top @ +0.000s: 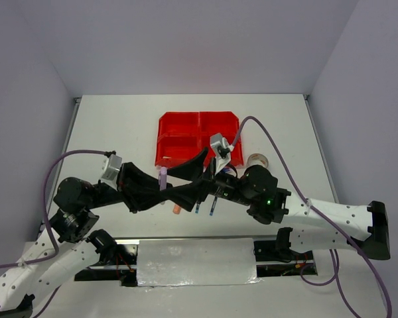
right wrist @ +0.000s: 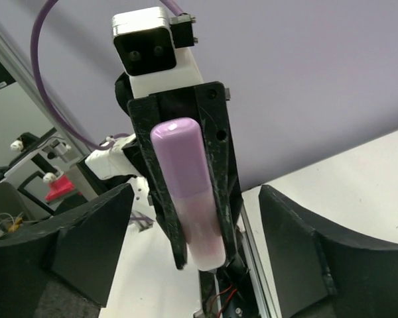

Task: Sort the stationery into containers
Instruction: Close the pen cap on the pen.

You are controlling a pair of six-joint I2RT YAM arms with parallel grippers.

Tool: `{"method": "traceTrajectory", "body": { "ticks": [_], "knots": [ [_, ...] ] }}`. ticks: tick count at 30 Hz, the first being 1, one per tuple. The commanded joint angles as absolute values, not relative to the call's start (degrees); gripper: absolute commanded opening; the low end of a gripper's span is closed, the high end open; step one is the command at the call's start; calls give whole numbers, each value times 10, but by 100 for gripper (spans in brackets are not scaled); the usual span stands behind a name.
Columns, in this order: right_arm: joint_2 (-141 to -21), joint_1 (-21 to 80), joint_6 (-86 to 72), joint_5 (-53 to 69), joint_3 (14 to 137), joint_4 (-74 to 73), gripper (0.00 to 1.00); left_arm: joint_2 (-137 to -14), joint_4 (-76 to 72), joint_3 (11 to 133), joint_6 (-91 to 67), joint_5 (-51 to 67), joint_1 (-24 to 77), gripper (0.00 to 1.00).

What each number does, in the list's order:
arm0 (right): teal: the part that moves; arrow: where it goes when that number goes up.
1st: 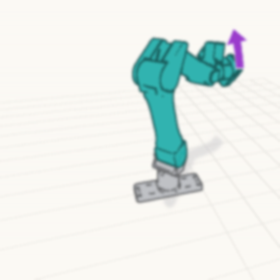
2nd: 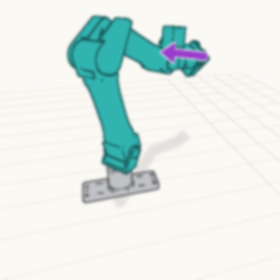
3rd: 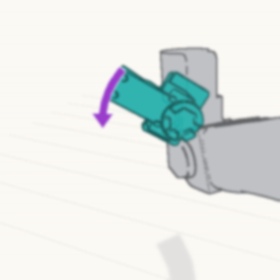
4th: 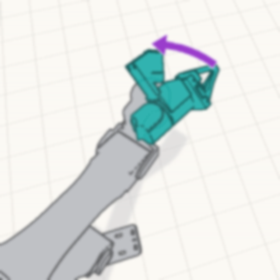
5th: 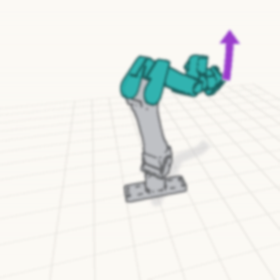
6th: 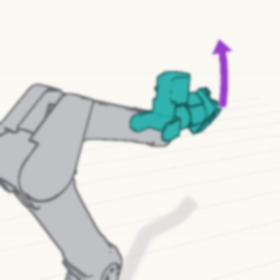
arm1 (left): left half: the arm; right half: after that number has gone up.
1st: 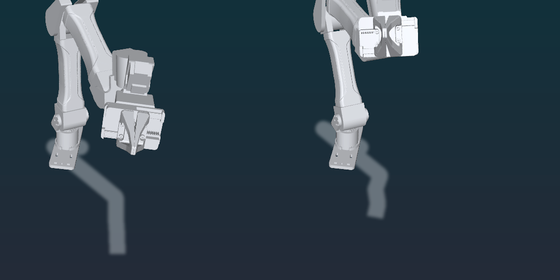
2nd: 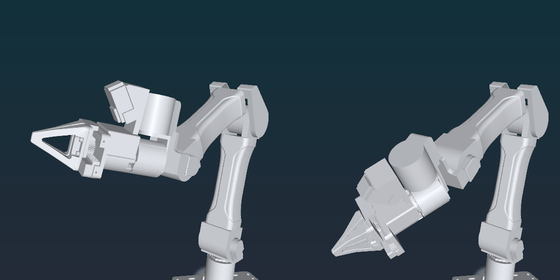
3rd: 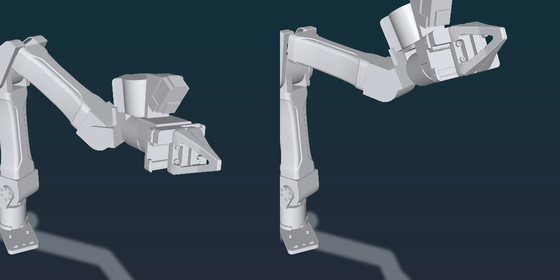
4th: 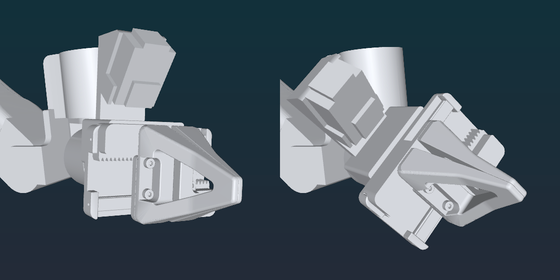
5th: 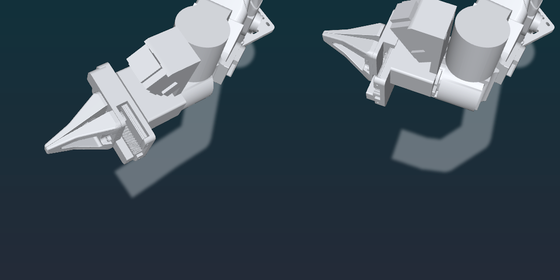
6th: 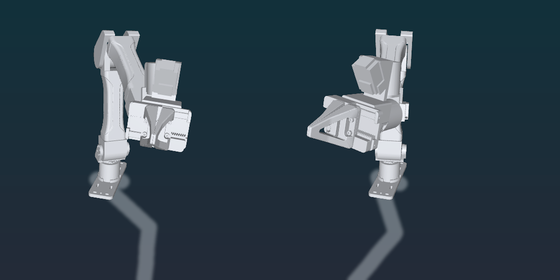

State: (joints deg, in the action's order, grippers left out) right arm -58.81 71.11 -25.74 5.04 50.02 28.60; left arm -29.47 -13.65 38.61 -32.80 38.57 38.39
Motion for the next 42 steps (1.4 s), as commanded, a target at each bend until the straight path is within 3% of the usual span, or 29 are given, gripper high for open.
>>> {"method": "traceTrajectory", "body": {
  "ticks": [1,2,5,13,21,30,36,39,42],
  "knots": [
    [-570,717,-254,50,493,319,85,-280,-187,405,-315,400,383,0],
    [-570,716,-251,52,493,318,85,-279,-188,405,-315,400,383,0],
    [-562,716,-246,55,487,318,100,-279,-189,405,-316,406,383,0],
    [-526,715,-186,113,537,278,100,-296,-238,389,-343,486,384,0],
    [-584,715,-157,137,641,187,100,-323,-262,388,-352,541,383,0],
    [-634,715,-144,164,677,168,91,-331,-263,393,-352,546,384,0],
    [-638,715,-146,172,665,182,63,-335,-260,395,-353,541,383,0],
    [-638,715,-148,181,658,189,22,-335,-258,392,-352,539,383,0],
    [-639,715,-153,178,648,196,6,-333,-255,395,-351,534,383,0]
  ]
}}
